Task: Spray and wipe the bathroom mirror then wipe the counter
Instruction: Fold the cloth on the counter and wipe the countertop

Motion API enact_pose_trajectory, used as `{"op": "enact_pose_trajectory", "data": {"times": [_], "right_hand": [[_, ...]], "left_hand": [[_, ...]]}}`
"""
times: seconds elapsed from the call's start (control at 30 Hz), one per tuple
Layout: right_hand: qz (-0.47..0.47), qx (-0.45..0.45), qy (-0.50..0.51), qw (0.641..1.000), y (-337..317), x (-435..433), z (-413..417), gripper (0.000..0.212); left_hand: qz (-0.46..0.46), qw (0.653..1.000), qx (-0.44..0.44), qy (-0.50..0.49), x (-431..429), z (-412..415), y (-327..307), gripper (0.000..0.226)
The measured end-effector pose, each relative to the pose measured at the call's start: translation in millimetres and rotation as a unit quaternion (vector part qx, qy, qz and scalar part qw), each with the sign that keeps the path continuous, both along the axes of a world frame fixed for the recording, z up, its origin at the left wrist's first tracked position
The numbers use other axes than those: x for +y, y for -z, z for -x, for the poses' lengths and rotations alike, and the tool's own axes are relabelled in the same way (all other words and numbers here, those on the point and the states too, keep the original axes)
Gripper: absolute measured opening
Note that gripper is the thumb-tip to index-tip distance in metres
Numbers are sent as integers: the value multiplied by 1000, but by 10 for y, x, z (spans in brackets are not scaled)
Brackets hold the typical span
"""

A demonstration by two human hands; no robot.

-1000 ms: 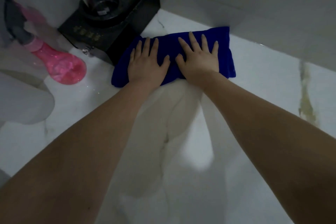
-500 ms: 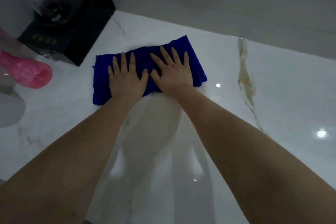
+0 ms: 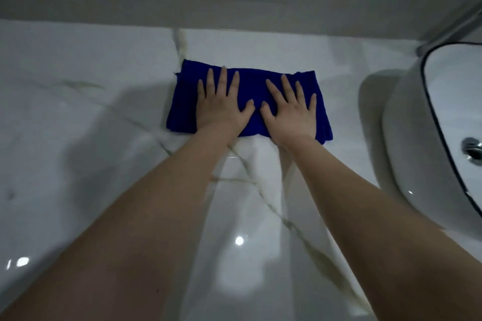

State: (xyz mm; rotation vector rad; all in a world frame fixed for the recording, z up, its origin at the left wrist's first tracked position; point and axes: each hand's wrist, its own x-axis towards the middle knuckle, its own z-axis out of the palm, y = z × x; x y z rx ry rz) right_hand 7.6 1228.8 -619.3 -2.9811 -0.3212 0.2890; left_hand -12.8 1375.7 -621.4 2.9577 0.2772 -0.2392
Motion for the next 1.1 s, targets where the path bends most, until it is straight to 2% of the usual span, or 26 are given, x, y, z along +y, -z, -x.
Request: {"op": "enact_pose_trajectory", "data": {"times": [0.3,0.53,0.7,0.87,0.97,1.1], "right_hand": [[24,-16,154,988,62,-1056,309,56],[39,-2,172,984,45,-950,257,56],[46,16,76,996,-16,-323,150,56],[34,14,-60,998,-29,1004,250,57],[19,10,-176,984,-30,2006,516,58],[2,10,-332,943,-22,3321,1169,59]], "left_hand": [[11,991,2,135,-1077,-27,-13,72],[36,989,-12,142,-956,-14,-6,70],[33,997,-27,65,-293,98,6,69],[18,997,-40,-61,989,562,22,69],[12,987,-61,-151,1909,1166,30,67],[-16,954,-59,-295,2914,2213,69,66]]}}
